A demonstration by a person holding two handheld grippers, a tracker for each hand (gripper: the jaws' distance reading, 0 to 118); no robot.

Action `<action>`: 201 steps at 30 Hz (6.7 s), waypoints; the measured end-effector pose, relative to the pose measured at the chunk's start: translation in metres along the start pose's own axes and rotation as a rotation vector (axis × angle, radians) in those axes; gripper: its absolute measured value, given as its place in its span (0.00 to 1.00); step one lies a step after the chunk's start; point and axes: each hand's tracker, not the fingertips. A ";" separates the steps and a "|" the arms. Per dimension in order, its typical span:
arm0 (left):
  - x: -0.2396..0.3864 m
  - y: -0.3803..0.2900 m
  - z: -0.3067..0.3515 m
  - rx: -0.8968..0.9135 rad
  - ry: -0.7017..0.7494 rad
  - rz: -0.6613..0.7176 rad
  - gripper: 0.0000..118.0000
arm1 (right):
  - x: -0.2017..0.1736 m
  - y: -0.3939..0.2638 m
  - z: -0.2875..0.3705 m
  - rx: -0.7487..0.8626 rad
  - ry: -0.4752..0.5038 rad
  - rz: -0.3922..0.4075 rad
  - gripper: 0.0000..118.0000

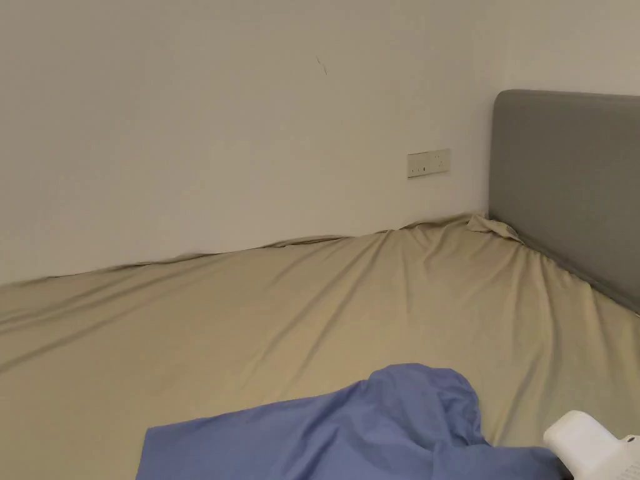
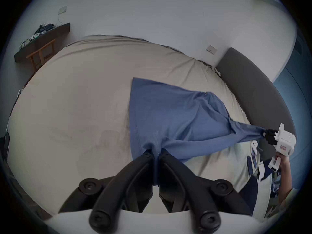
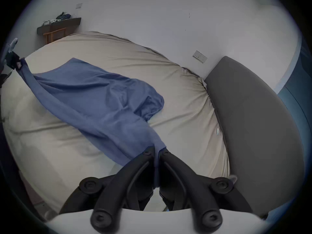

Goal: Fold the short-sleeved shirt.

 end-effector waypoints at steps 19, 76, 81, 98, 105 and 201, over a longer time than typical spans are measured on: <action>-0.016 -0.107 0.003 -0.184 0.035 0.082 0.02 | -0.015 -0.141 0.019 -0.292 0.171 -0.265 0.05; -0.021 -0.118 -0.039 -0.215 0.179 0.050 0.00 | -0.011 -0.095 0.130 0.198 0.244 -0.769 0.02; -0.030 -0.119 -0.076 -0.368 0.226 0.027 1.00 | -0.008 -0.102 0.128 0.171 0.237 -0.765 0.02; 0.041 -0.121 -0.020 -0.235 -0.030 0.071 0.03 | 0.016 -0.171 0.020 -0.286 0.551 -0.674 0.22; 0.002 -0.115 -0.009 -0.148 -0.002 0.182 0.03 | 0.026 -0.190 -0.008 -0.338 0.363 -0.602 1.00; 0.010 -0.039 -0.184 -0.126 0.401 0.077 0.98 | -0.041 -0.069 0.038 0.079 0.446 -0.554 0.02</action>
